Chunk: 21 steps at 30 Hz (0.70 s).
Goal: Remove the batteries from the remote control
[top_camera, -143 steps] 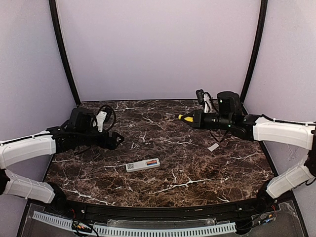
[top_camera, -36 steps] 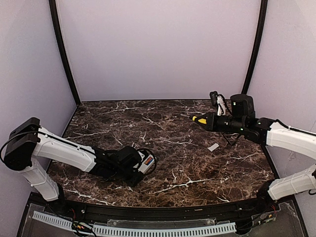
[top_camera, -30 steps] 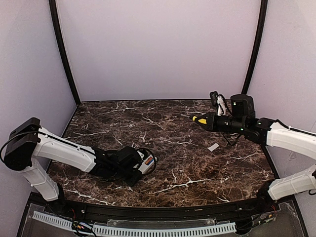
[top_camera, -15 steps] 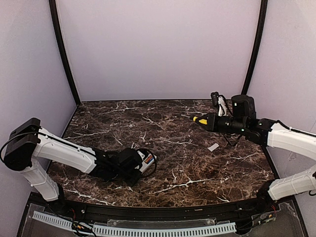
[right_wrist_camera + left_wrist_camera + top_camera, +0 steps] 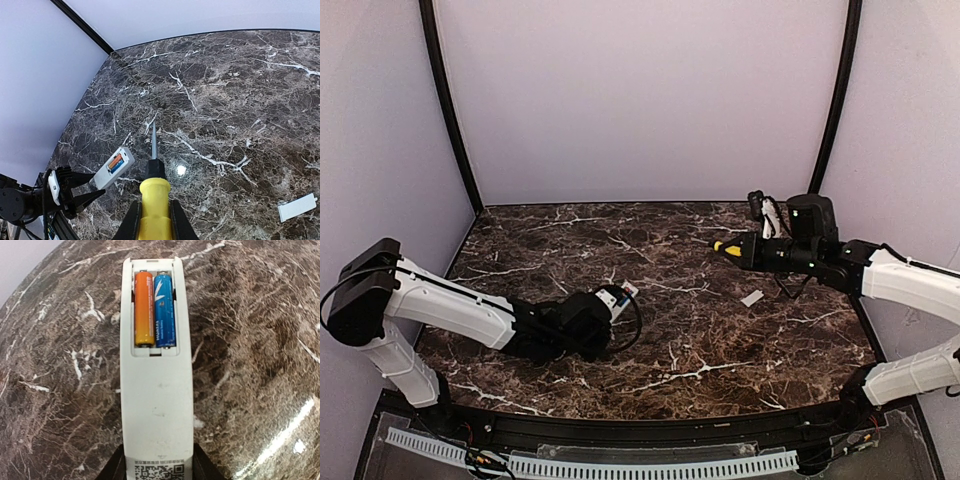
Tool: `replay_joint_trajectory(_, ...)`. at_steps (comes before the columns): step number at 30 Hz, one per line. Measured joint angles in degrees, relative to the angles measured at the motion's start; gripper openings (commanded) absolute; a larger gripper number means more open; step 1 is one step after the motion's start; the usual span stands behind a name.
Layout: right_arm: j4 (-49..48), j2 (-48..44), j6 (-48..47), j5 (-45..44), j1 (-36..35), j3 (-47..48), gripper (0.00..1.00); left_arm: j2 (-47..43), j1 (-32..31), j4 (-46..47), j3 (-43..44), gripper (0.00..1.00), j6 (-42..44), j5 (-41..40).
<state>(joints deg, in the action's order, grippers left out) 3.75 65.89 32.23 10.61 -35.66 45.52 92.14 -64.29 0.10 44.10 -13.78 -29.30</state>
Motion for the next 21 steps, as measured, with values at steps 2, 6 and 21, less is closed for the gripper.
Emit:
replay_joint_trajectory(2, 0.22, 0.02, 0.0, -0.22, 0.0, 0.0, 0.0, -0.28, 0.0, 1.4, 0.0, 0.0, 0.79, -2.82)
replay_joint_trajectory(6, 0.39, 0.5, -0.02, -0.42, 0.0, 0.57, 0.0, -1.07, 0.0, 4.11, -0.02, 0.0, 1.38, -8.85)
replay_joint_trajectory(21, 0.92, 1.73, -0.02, -0.39, 0.0, 2.47, 0.0, 0.24, 0.39, 12.44, 0.17, 0.0, 5.79, -11.98)
